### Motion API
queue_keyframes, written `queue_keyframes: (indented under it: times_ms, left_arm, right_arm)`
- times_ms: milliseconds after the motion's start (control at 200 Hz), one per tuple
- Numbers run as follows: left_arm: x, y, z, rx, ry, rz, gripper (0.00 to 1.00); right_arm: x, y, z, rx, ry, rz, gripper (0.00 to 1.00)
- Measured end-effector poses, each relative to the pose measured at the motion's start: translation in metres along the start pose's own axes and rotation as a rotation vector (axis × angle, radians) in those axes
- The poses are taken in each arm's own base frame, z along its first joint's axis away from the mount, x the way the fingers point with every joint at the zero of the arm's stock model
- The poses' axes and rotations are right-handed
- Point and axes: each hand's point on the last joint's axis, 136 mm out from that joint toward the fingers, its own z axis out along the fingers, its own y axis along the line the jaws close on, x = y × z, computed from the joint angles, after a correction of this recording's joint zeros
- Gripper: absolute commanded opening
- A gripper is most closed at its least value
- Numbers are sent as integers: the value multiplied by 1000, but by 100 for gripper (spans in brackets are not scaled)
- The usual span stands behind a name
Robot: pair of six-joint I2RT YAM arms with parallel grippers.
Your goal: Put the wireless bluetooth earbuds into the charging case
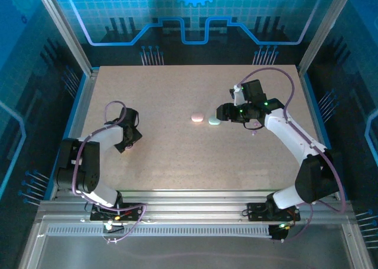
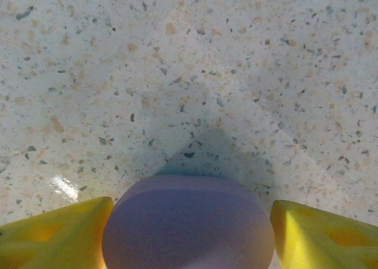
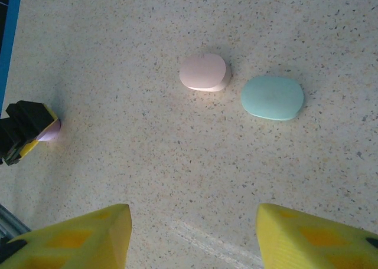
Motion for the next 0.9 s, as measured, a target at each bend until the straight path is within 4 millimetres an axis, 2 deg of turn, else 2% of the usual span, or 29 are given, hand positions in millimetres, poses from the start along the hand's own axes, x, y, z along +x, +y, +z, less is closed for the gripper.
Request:
queue_keyframes:
  times_ms: [140,245,460,545,715,800,900]
  left_arm:
    - [1,1,2,-6,5,4,64]
    - [1,-1,2,1,5,17,54]
    - [8,-15,-6,33,2,107,53]
    - [16,-39,-19,77,-11,212,53]
    - [38,-116,-60,237,-64,438,53]
    - [62,-146,-73,295,-59,548,53]
    - [97,-167,-79,337,-26,656,53]
  right_arm:
    - [2,-1,0,2,6,3,59]
    - [2,-1,0,3,7,3,59]
    - [6,-3,2,8,19,11,59]
    - [9,-6,4,14,25,15,59]
    - [22,-26,4,62,37,62,59]
    - [23,-40,-3,91,15,106,59]
    - [25,-58,-18,129,-31,163,60]
